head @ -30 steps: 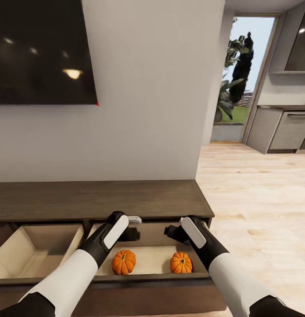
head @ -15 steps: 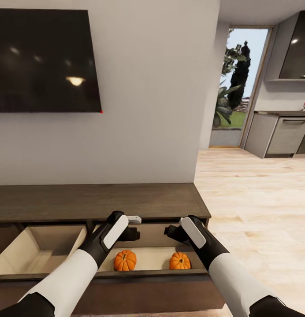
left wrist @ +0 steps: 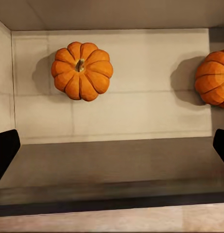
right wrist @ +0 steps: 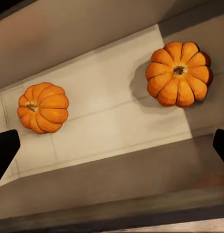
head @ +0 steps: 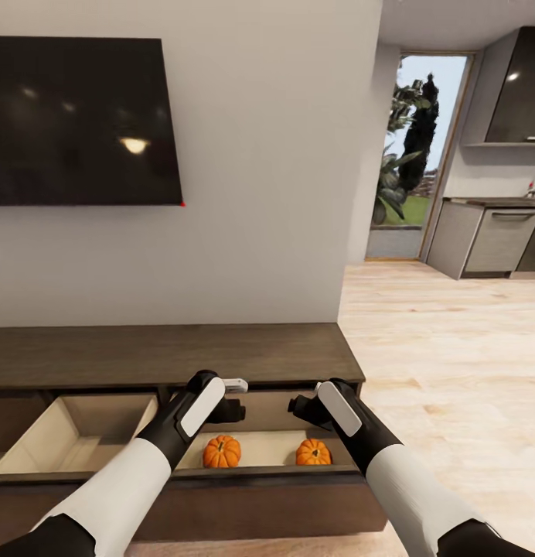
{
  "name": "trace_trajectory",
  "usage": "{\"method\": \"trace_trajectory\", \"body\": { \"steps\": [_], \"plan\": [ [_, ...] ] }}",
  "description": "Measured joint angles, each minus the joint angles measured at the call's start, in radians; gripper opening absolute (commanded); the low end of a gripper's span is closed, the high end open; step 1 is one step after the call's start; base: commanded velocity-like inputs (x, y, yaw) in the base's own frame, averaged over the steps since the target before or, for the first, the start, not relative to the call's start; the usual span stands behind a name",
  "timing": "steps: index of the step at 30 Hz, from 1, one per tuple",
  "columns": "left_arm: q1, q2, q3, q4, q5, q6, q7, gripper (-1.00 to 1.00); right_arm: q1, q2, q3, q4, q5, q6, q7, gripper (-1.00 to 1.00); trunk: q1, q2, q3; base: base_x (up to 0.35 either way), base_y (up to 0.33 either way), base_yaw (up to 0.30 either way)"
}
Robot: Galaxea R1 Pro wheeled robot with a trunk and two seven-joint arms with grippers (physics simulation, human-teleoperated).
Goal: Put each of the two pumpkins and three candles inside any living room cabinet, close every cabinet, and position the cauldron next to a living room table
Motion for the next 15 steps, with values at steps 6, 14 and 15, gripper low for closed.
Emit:
{"method": "trace_trajectory", "body": {
  "steps": [6, 14, 15],
  "plan": [
    [0.0, 0.0, 0.0, -0.001, -0.001, 0.0, 0.0, 1.0, 0.0, 0.0, 0.0, 0.0, 0.0, 0.0, 0.001, 1.0, -0.023, 0.042, 0.019, -0.028, 0.0, 0.0],
    [0.0, 0.0, 0.0, -0.001, -0.001, -0.001, 0.0, 1.0, 0.0, 0.0, 0.0, 0.0, 0.0, 0.0, 0.001, 1.0, -0.054, 0.098, 0.044, -0.003, 0.0, 0.0],
    [0.0, 0.0, 0.0, -0.001, -0.001, -0.001, 0.0, 1.0, 0.0, 0.0, 0.0, 0.0, 0.0, 0.0, 0.001, 1.0, -0.058, 0.105, 0.047, 0.0, 0.0, 0.0]
  ]
}}
